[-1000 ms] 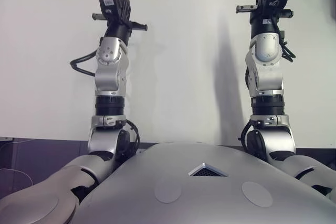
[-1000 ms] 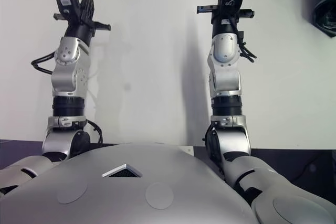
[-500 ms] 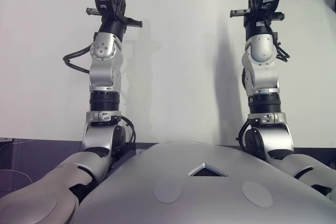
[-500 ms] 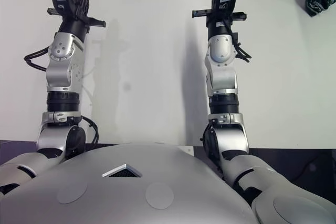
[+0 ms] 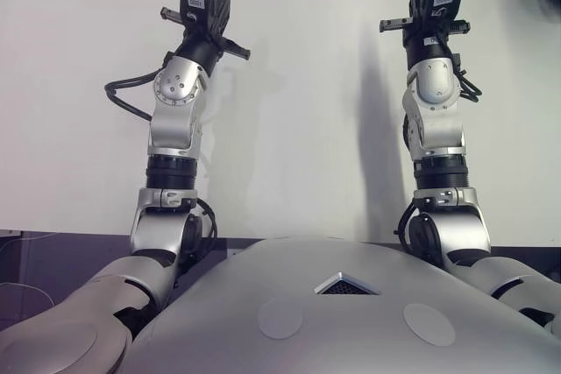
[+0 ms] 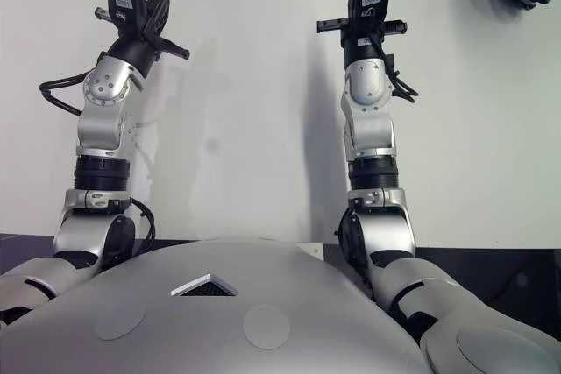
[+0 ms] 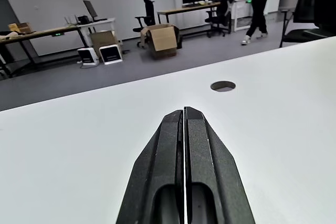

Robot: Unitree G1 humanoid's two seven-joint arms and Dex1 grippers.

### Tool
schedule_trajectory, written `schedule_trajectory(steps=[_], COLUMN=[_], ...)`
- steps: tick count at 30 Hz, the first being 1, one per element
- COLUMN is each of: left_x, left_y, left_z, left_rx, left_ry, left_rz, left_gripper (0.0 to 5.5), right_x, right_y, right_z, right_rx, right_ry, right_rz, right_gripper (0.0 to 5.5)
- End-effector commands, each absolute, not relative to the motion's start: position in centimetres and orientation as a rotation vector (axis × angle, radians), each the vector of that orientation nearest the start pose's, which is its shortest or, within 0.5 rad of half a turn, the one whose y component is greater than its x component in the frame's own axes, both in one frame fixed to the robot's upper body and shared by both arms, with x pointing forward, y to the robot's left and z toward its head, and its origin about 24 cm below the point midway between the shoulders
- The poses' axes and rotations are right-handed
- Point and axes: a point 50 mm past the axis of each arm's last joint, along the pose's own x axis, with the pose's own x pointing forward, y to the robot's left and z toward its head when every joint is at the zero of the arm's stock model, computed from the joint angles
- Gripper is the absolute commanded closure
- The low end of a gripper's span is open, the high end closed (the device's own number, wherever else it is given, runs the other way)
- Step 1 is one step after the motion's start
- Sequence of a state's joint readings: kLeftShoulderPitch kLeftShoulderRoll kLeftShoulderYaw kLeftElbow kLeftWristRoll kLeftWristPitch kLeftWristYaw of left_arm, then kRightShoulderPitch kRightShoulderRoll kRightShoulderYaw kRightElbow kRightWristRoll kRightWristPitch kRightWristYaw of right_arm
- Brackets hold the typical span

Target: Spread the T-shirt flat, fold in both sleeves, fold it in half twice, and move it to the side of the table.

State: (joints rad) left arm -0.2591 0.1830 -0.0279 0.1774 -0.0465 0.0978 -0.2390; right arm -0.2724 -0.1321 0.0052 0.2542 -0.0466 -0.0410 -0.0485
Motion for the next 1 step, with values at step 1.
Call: schedule_trajectory(steps=[1], left_x=[30.84], left_y=[15.82], left_z=[7.16], left_rx=[0.15], left_ry=[0.023], left_rz=[-0.286], left_gripper=[5.49], right_x=[31.09], right_y=[-16.7], right_z=[7.07], right_rx=[-0.209], right_ry=[-0.088], right_rz=[-0.006], right_gripper=[5.5])
